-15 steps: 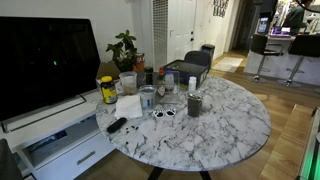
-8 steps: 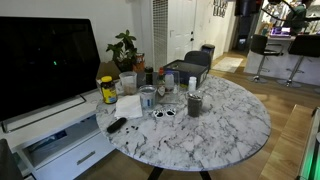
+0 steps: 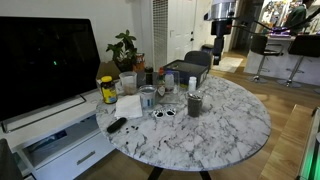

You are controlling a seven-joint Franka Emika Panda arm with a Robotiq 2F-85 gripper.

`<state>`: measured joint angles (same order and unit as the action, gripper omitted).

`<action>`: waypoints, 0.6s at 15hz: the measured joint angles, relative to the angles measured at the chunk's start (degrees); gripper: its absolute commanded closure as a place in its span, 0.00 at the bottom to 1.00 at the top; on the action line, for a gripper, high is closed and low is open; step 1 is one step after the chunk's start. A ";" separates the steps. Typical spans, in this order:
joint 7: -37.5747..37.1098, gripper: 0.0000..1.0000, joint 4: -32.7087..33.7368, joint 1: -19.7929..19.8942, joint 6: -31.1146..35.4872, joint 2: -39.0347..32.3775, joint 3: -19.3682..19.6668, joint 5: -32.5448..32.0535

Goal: Pick up the desktop pen and pencil basket and put it in the clear crisper drawer

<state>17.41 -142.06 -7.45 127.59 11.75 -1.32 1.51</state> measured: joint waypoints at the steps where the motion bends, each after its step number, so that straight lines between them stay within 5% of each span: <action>1: 0.12 0.00 1.10 0.10 1.18 -2.14 -0.01 -0.12; 9: 0.61 0.00 5.66 1.15 8.16 -12.24 -0.09 -4.29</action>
<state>18.02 -136.40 -6.30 135.75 -0.49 -1.42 -2.78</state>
